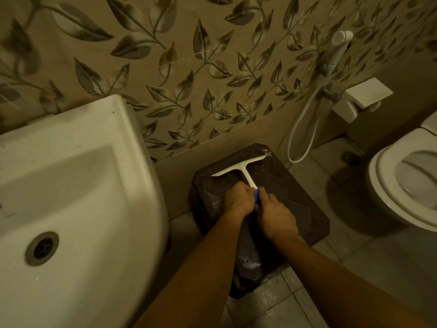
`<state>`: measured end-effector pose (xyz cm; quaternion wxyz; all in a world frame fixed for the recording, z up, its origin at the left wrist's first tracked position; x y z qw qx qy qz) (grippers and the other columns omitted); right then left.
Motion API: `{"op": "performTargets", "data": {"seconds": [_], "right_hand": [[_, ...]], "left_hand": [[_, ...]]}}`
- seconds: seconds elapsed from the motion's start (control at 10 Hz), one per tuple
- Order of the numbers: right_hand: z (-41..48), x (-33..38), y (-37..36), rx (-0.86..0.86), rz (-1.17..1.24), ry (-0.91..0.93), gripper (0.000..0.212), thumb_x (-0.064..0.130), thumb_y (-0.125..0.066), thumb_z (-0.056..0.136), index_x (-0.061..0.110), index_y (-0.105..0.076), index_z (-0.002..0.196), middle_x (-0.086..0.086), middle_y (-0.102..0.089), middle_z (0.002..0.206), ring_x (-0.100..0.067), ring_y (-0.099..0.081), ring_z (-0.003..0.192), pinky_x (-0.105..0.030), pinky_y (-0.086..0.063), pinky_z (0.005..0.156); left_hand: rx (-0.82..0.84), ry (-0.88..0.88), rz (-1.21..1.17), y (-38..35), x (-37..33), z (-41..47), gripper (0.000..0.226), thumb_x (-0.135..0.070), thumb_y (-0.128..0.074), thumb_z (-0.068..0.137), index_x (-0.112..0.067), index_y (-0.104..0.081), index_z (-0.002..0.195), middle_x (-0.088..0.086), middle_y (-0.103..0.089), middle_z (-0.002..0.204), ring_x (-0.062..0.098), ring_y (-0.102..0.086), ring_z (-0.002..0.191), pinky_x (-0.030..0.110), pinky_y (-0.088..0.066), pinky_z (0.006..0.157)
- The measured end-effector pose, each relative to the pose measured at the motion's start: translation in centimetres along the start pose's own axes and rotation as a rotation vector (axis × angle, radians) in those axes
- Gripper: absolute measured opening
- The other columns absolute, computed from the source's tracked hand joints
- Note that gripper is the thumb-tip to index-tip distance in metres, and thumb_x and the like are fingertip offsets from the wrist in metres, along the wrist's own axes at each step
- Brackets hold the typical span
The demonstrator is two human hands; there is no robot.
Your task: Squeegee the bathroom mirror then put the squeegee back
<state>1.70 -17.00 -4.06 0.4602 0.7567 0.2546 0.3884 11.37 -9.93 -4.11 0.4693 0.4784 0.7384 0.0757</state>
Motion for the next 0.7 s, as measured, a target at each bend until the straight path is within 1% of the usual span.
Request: {"op": "performTargets", "data": {"seconds": [0.1,0.2,0.3,0.4,0.5,0.6,0.7], "right_hand": [[0.2,-0.4,-0.6,0.018,-0.021,-0.001,0.059,0.042,-0.04,0.106,0.024,-0.018,0.158,-0.006,-0.053,0.131,-0.024,-0.058,0.108,-0.041,-0.056,0.082],[0.4,-0.6,-1.1,0.042,-0.037,-0.007,0.06,0.043,-0.04,0.105,0.025,-0.017,0.158,-0.006,-0.052,0.132,-0.024,-0.058,0.108,-0.041,-0.056,0.083],[0.5,-0.7,-1.6,0.051,-0.035,-0.012,0.06,0.042,-0.04,0.106,0.024,-0.018,0.158,-0.006,-0.051,0.135,-0.025,-0.058,0.111,-0.043,-0.056,0.085],[0.5,-0.8,-1.7,0.043,-0.036,-0.012,0.061,0.042,-0.04,0.106,0.023,-0.018,0.159,-0.007,-0.051,0.136,-0.026,-0.058,0.111,-0.043,-0.056,0.085],[0.5,-1.0,-1.8,0.053,-0.058,-0.018,0.063,0.042,-0.04,0.106,0.025,-0.013,0.16,-0.008,-0.047,0.139,-0.027,-0.056,0.115,-0.042,-0.056,0.085],[0.0,-0.3,-1.0,0.053,-0.094,-0.005,0.068,0.041,-0.042,0.105,0.025,-0.006,0.161,-0.01,-0.039,0.141,-0.03,-0.047,0.123,-0.043,-0.054,0.086],[-0.1,1.0,0.5,-0.04,-0.159,0.061,0.078,0.038,-0.051,0.1,0.023,-0.004,0.161,-0.01,-0.037,0.14,-0.03,-0.043,0.124,-0.043,-0.049,0.094]], "left_hand": [[0.009,0.018,0.0,-0.6,0.8,0.7,0.025,-0.035,-0.052,0.102,-0.017,-0.065,0.115,0.005,-0.067,0.111,0.021,-0.063,0.103,0.032,-0.05,0.083],[0.018,0.027,0.008,-1.2,1.3,1.1,0.025,-0.034,-0.051,0.103,-0.016,-0.065,0.113,0.005,-0.067,0.109,0.021,-0.064,0.103,0.033,-0.052,0.085],[0.011,0.024,0.01,-1.5,1.6,1.3,0.025,-0.033,-0.052,0.103,-0.015,-0.064,0.116,0.005,-0.067,0.112,0.021,-0.063,0.105,0.031,-0.05,0.085],[0.003,0.022,-0.001,-1.5,1.7,1.2,0.026,-0.033,-0.052,0.103,-0.015,-0.063,0.118,0.006,-0.066,0.116,0.021,-0.062,0.107,0.03,-0.048,0.083],[-0.009,0.025,0.001,-1.6,1.7,1.1,0.028,-0.033,-0.051,0.103,-0.015,-0.062,0.121,0.006,-0.066,0.117,0.022,-0.062,0.107,0.031,-0.05,0.084],[-0.035,-0.003,0.083,-1.4,1.3,0.4,0.032,-0.039,-0.05,0.103,-0.014,-0.06,0.121,0.008,-0.066,0.117,0.024,-0.063,0.107,0.038,-0.053,0.088],[-0.13,-0.081,0.153,-0.5,0.3,-0.5,0.038,-0.04,-0.046,0.102,-0.011,-0.058,0.124,0.011,-0.058,0.126,0.028,-0.058,0.113,0.043,-0.05,0.095]]}}
Point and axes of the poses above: each hand's wrist, its own z-axis towards the middle knuckle, its own y-axis out of the back of the hand, x = y × z, the point moved 5 cm from there along z, towards the middle knuckle
